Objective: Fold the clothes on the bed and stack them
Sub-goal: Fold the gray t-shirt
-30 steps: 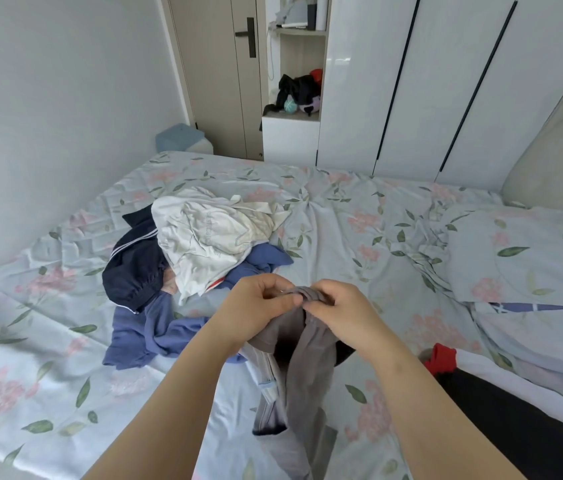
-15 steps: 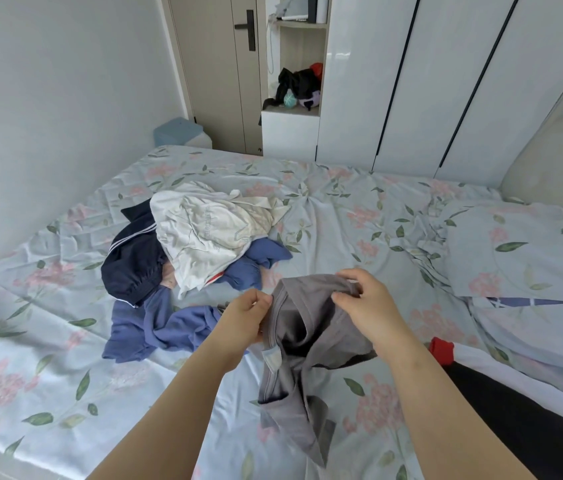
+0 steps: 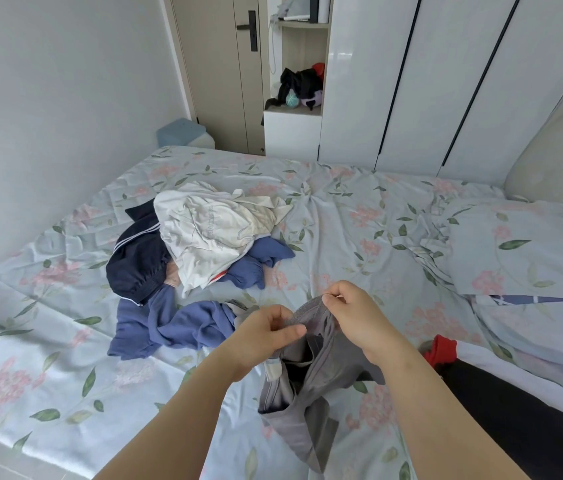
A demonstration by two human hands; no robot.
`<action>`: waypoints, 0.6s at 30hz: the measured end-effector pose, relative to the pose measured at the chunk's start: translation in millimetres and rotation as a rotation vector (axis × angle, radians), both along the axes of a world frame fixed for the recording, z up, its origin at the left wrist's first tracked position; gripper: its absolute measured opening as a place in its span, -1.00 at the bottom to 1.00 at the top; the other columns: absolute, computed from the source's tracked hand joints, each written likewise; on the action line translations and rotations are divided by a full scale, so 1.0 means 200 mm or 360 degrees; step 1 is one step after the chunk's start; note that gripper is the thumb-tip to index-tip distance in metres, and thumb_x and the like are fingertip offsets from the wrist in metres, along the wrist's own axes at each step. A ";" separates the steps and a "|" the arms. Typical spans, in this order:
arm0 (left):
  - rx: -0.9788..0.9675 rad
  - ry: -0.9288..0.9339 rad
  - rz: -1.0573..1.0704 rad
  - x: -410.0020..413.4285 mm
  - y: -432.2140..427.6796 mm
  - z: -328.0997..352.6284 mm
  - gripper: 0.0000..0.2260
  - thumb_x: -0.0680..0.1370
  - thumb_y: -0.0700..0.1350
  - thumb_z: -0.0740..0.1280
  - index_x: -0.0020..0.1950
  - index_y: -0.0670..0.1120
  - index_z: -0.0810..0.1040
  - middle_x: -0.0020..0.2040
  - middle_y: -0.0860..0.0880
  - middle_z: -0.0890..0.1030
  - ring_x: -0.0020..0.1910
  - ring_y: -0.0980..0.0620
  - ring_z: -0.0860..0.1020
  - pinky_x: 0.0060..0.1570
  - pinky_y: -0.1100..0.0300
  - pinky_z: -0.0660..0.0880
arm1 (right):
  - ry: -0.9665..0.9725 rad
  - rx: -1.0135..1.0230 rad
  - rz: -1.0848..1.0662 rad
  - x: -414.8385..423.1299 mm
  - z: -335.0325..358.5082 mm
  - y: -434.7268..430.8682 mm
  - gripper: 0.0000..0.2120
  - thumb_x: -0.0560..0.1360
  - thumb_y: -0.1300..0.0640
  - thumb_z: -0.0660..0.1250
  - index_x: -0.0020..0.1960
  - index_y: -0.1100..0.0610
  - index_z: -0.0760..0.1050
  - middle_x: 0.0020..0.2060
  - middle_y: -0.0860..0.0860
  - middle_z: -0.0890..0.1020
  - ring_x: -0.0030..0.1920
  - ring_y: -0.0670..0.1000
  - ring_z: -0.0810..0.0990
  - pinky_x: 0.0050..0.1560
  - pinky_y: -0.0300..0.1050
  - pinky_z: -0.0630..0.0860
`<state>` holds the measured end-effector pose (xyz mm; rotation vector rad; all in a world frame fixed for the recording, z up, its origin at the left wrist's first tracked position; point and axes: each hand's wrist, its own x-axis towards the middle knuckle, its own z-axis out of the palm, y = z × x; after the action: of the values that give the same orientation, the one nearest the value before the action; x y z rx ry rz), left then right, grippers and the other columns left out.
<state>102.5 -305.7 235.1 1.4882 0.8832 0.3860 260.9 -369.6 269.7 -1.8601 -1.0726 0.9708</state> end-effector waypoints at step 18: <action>0.0351 0.0252 0.0013 -0.05 0.14 -0.01 -0.82 0.50 -0.09 0.41 -0.16 -0.18 0.52 -0.29 -0.06 0.46 -0.28 0.05 0.43 -0.24 0.18 0.33 | -0.0220 -0.0118 0.0302 0.09 -0.09 -0.12 -0.81 0.43 0.09 0.44 -0.05 0.12 0.47 -0.20 -0.01 0.55 -0.20 -0.07 0.50 -0.25 -0.32 0.38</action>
<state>93.5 -277.4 233.0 1.7370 0.9968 0.3852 278.3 -393.2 251.9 -1.9346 -1.3319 1.0128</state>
